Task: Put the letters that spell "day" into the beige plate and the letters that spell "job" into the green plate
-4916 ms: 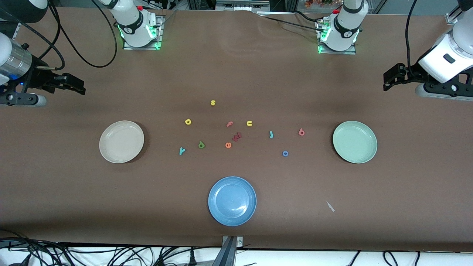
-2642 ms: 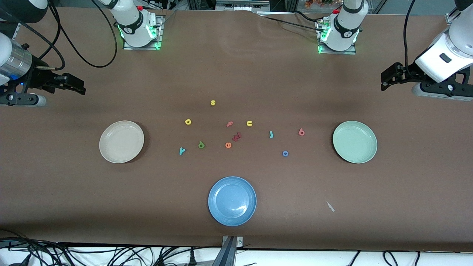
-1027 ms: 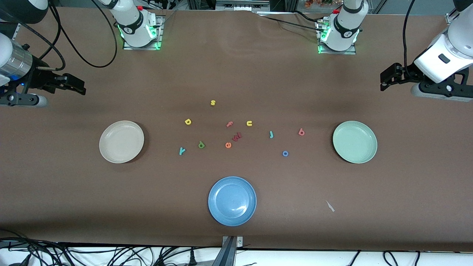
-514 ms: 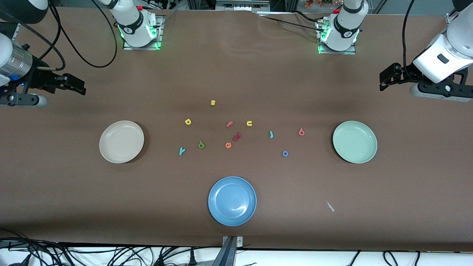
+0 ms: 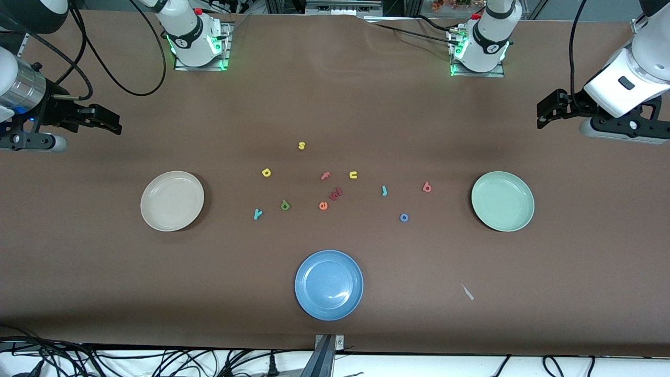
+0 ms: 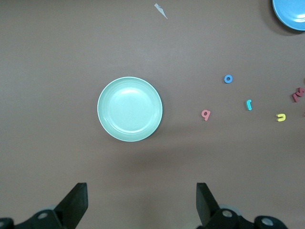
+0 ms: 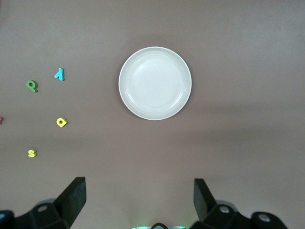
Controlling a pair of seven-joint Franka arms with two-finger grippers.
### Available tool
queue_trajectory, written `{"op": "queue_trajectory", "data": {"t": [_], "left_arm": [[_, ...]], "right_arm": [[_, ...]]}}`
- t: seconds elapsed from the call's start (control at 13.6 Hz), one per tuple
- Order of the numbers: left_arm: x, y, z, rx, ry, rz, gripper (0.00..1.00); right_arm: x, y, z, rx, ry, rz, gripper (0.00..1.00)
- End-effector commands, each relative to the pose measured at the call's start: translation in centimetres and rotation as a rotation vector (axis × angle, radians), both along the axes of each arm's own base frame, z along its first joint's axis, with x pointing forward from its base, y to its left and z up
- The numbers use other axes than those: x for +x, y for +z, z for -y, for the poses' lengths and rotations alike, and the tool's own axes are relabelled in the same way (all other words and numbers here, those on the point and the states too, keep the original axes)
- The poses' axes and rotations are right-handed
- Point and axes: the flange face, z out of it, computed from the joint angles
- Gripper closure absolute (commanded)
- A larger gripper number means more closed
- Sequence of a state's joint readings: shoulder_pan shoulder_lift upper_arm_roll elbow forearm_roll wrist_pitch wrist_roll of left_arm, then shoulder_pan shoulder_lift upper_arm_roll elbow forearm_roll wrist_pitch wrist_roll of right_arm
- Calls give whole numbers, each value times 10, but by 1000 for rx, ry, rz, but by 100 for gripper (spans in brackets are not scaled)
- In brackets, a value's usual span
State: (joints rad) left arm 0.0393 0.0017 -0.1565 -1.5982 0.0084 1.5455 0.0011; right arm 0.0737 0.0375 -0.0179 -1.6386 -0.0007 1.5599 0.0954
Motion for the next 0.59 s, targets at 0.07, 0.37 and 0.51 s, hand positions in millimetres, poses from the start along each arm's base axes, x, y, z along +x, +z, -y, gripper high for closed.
{"op": "queue_trajectory", "data": {"t": [0.07, 0.37, 0.51], "left_arm": [[0, 3, 3, -20, -10, 1, 0], [0, 3, 4, -20, -13, 1, 0], [0, 3, 7, -19, -19, 2, 0]], "right_arm": [[-2, 1, 0, 15, 1, -4, 0], [-2, 1, 0, 15, 1, -4, 0], [-2, 1, 0, 15, 1, -4, 0]]}}
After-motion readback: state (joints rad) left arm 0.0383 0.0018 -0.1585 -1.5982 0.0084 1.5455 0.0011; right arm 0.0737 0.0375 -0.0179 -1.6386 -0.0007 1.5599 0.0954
